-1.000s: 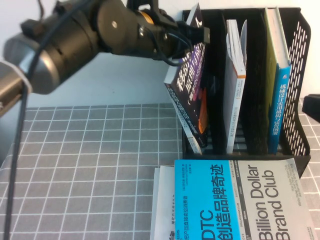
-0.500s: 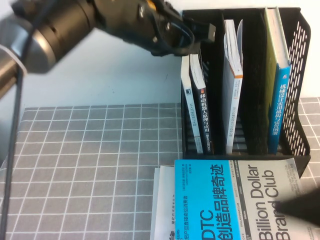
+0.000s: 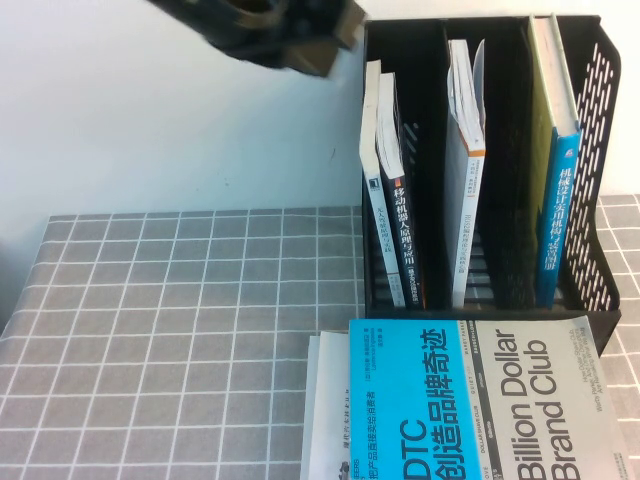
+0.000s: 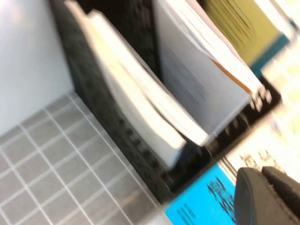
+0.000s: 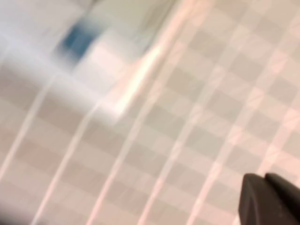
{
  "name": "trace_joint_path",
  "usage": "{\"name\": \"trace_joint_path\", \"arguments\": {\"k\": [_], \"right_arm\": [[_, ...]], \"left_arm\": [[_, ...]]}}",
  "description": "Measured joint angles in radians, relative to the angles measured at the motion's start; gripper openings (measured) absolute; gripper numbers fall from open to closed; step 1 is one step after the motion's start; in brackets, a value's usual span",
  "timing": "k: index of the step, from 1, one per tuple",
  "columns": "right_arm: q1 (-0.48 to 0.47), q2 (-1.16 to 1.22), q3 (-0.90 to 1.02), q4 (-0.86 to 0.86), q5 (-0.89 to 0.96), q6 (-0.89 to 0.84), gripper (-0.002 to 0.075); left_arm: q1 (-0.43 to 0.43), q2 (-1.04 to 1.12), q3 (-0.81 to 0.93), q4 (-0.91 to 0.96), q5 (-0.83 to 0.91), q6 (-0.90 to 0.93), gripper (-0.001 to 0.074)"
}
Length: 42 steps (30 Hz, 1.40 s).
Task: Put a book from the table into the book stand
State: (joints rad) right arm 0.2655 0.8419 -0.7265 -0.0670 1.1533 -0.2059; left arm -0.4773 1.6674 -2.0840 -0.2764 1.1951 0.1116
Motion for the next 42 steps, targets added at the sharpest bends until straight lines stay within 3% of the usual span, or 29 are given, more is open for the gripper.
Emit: {"name": "trace_joint_path", "arguments": {"k": [5,12,20,27,42], "right_arm": [[0.000,-0.180,0.000,-0.104,-0.217,0.089,-0.0003],[0.000,-0.461,0.006,-0.154,-0.375,0.096,-0.0003],[0.000,-0.653,0.216,-0.156,-0.498,0.118,-0.0003],[0.000,-0.692,0.411,-0.152,-0.516,0.235,-0.0003],[0.000,-0.696,0.426,-0.109,-0.524,0.252,-0.0003]], "left_arm": [[0.016,-0.155,0.243,0.002,-0.194,-0.012,0.0001],[0.016,-0.398,0.755,-0.026,-0.495,0.032,0.0001],[0.018,-0.652,1.181,-0.101,-0.864,0.122,0.0001],[0.018,-0.750,1.292,-0.112,-0.977,0.140,0.0001],[0.018,-0.755,1.296,-0.116,-0.986,0.145,0.0001]]}}
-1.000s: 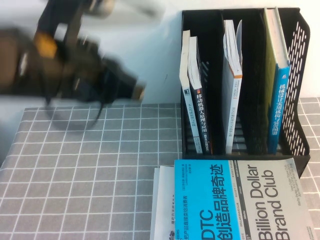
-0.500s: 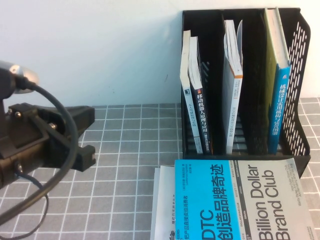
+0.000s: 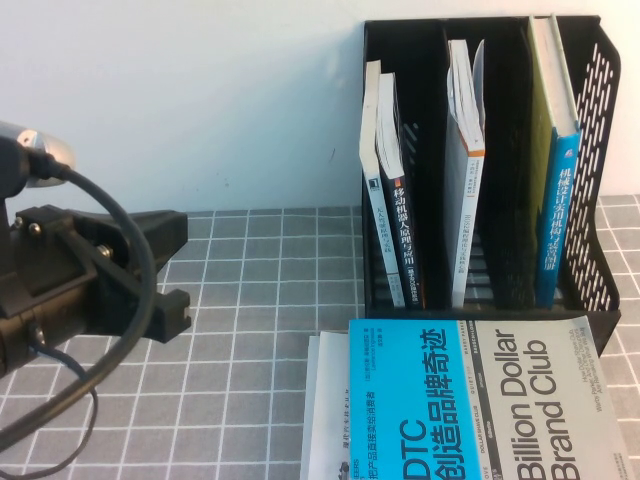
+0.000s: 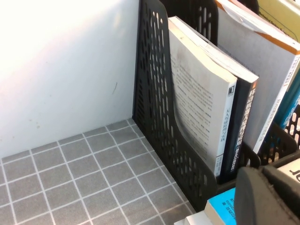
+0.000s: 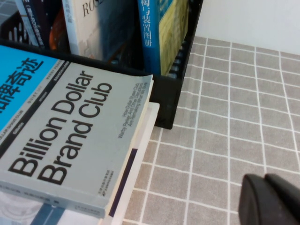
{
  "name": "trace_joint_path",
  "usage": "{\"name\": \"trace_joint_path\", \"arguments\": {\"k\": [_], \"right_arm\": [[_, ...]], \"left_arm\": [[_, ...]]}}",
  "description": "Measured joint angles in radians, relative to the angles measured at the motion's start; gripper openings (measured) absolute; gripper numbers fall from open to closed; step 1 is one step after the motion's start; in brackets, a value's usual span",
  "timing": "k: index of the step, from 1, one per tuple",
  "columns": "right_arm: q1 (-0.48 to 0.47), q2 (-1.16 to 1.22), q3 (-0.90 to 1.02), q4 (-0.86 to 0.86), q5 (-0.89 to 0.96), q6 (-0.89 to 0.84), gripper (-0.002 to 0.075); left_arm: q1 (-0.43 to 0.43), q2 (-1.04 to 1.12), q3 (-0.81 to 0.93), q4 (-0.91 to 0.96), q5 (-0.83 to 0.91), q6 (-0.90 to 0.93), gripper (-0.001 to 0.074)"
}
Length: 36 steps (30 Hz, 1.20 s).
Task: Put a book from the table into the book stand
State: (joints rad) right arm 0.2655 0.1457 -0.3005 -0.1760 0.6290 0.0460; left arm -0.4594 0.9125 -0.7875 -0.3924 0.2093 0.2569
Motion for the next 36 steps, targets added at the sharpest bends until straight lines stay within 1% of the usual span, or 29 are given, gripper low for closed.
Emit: {"name": "trace_joint_path", "arguments": {"k": [12,15,18,21,25,29,33,36], "right_arm": [[0.000,0.000,0.000,0.000,0.000,0.001,-0.0003],[0.000,0.000,0.001,0.000,0.000,0.001,-0.0003],[0.000,0.000,0.001,0.002,0.000,0.001,-0.0003],[0.000,0.000,0.001,0.002,0.000,0.001,-0.0003],[0.000,0.000,0.001,0.002,0.000,0.001,-0.0003],[0.000,0.000,0.001,0.002,0.000,0.001,-0.0003],[0.000,0.000,0.001,0.002,0.000,0.001,-0.0003],[0.000,0.000,0.001,0.002,0.000,0.001,-0.0003]], "left_arm": [[0.003,-0.008,0.000,0.007,0.000,0.005,0.0001],[0.033,-0.037,0.000,0.070,0.009,0.015,0.0001],[0.080,-0.088,0.012,0.111,0.059,0.017,0.0001],[0.137,-0.167,0.060,0.127,0.099,0.017,0.0001],[0.223,-0.319,0.191,0.151,0.078,0.018,0.0001],[0.304,-0.469,0.391,0.155,-0.023,0.018,0.0000],[0.350,-0.622,0.577,0.155,-0.129,0.018,0.0000],[0.372,-0.726,0.704,0.153,-0.164,0.018,0.0000]]}}
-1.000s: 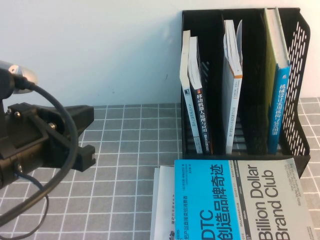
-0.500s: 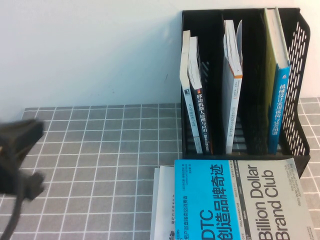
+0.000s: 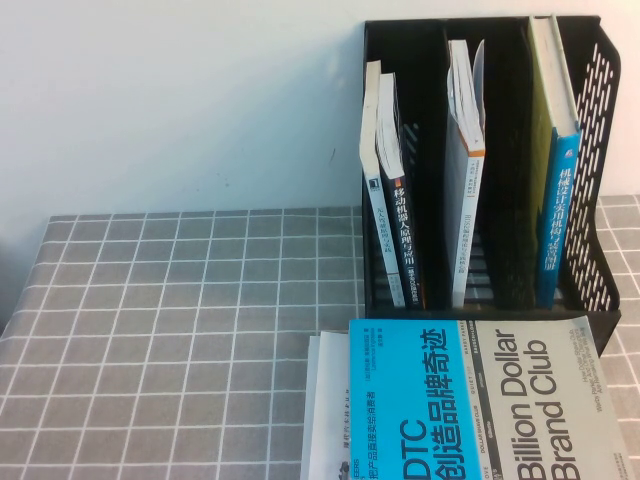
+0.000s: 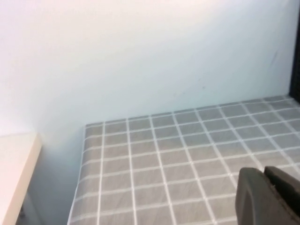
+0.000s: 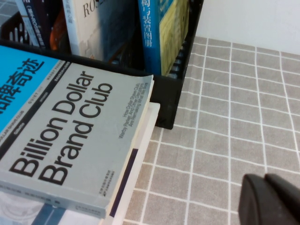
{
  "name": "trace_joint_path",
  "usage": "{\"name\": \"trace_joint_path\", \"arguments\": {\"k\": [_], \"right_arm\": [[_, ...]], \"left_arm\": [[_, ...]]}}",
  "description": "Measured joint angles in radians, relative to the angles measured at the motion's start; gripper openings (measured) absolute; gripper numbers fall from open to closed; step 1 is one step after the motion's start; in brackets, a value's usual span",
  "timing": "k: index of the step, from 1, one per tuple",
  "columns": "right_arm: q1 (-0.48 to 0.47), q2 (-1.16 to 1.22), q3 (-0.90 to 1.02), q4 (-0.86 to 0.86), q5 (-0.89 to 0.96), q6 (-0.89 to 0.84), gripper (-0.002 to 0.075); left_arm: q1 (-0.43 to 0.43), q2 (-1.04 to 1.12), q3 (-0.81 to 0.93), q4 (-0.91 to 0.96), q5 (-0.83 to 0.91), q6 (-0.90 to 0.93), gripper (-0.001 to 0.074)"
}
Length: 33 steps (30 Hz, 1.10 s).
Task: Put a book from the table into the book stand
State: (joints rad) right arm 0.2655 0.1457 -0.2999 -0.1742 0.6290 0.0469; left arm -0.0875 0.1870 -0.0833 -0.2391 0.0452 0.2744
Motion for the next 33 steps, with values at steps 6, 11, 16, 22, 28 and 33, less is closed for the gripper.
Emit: {"name": "trace_joint_path", "arguments": {"k": [6,11,16,22,28,33], "right_arm": [[0.000,0.000,0.000,0.000,0.000,0.000,-0.0003],[0.000,0.000,0.000,0.000,0.000,0.000,-0.0003],[0.000,0.000,0.000,0.002,0.000,0.000,-0.0003],[0.000,0.000,0.000,0.004,0.000,0.000,-0.0003],[0.000,0.000,0.000,0.004,0.000,0.000,-0.0003],[0.000,0.000,0.000,0.004,0.000,0.000,-0.0003]], "left_arm": [[0.035,-0.161,0.104,-0.019,0.023,-0.013,-0.0001],[0.079,-0.195,0.104,-0.042,0.103,-0.015,-0.0002],[0.089,-0.195,0.104,-0.045,0.163,-0.049,-0.0002],[0.089,-0.196,0.104,-0.011,0.260,-0.136,-0.0002],[0.089,-0.197,0.102,0.113,0.267,-0.274,-0.0002],[0.089,-0.197,0.102,0.131,0.267,-0.317,-0.0002]]}}
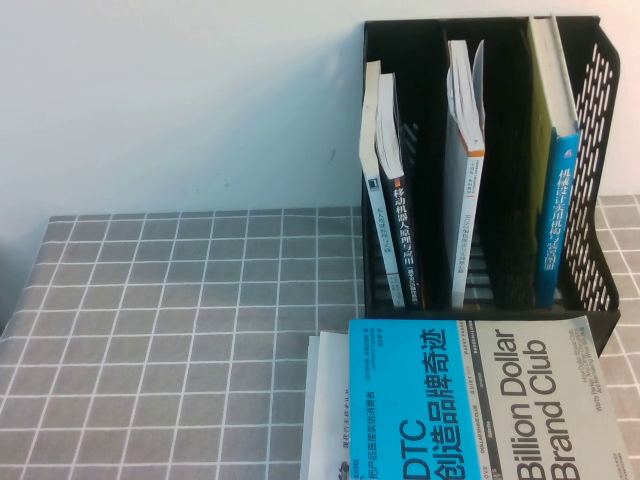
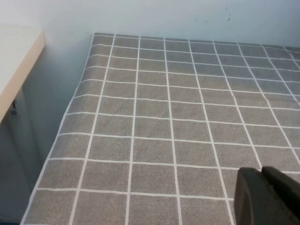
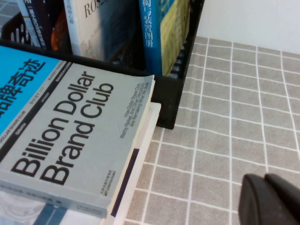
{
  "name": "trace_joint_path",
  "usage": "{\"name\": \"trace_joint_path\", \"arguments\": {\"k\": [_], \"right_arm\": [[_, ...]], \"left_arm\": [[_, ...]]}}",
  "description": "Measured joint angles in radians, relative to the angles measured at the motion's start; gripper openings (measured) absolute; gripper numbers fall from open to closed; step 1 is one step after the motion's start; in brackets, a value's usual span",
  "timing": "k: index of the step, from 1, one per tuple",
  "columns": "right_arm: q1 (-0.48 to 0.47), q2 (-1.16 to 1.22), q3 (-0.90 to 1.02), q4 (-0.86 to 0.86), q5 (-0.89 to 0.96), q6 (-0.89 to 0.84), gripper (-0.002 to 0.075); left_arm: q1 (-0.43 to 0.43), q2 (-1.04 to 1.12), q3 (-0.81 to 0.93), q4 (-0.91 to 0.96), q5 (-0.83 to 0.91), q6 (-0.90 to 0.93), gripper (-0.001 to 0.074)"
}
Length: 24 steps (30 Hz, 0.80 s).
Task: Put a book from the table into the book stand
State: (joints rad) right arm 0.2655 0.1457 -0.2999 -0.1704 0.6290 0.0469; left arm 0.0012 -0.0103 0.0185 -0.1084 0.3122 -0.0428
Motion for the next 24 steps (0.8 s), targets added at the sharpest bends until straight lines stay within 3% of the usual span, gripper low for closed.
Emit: {"name": "trace_joint_path", "arguments": {"k": [24], "right_arm": [[0.000,0.000,0.000,0.002,0.000,0.000,-0.0003]], "left_arm": [[-0.019,0.000,0.000,0.002,0.000,0.043,-0.0003]]}}
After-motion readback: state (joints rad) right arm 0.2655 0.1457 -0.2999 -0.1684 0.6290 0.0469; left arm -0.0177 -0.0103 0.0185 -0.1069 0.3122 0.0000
